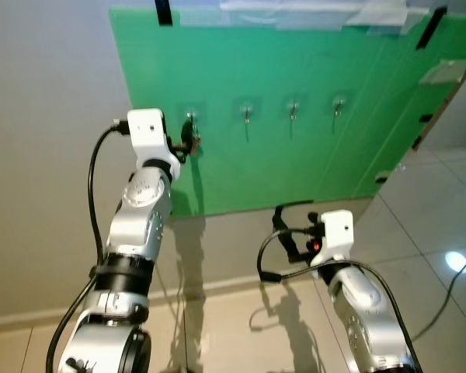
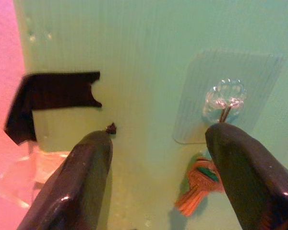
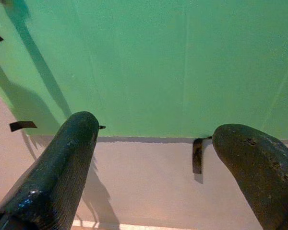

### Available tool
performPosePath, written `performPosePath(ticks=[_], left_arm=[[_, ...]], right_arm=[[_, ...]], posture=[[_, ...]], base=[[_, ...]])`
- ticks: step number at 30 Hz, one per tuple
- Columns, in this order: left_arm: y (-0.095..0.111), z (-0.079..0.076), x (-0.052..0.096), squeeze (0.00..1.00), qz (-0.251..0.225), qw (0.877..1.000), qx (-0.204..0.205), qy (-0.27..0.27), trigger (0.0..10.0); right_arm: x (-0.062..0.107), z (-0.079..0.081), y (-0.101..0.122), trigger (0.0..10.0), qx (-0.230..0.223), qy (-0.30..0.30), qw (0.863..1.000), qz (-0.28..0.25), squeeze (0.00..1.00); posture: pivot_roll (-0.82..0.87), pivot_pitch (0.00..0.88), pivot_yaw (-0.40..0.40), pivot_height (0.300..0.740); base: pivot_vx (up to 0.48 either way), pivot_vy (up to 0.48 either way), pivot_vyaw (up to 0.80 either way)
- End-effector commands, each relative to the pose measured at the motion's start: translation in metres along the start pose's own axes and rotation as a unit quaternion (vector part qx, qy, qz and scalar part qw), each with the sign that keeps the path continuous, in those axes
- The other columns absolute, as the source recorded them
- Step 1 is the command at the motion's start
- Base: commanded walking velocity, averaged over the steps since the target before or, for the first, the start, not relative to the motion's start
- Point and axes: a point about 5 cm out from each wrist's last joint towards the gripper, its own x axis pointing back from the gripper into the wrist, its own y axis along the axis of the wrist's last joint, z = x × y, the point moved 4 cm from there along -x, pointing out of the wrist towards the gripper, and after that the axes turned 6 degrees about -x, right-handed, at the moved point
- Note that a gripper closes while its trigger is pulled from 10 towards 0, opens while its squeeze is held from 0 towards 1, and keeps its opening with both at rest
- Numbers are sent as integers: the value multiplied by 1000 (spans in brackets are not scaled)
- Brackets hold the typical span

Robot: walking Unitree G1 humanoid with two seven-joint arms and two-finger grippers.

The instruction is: Hang keys on a hook

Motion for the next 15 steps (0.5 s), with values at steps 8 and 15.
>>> performPosePath(ticks=[8,15], left_arm=[[-5,4,31,1000,-10,996,-80,-39,10000],[-23,4,66,1000,-1,988,-130,-81,10000]], right_arm=[[0,-1,-2,10000,-1,1,1000,4,0],[4,-5,-1,10000,-5,-15,1000,-8,0]], posture=[[-38,0,24,740],[-24,0,28,740]], base=[[0,0,0],[0,0,0]])
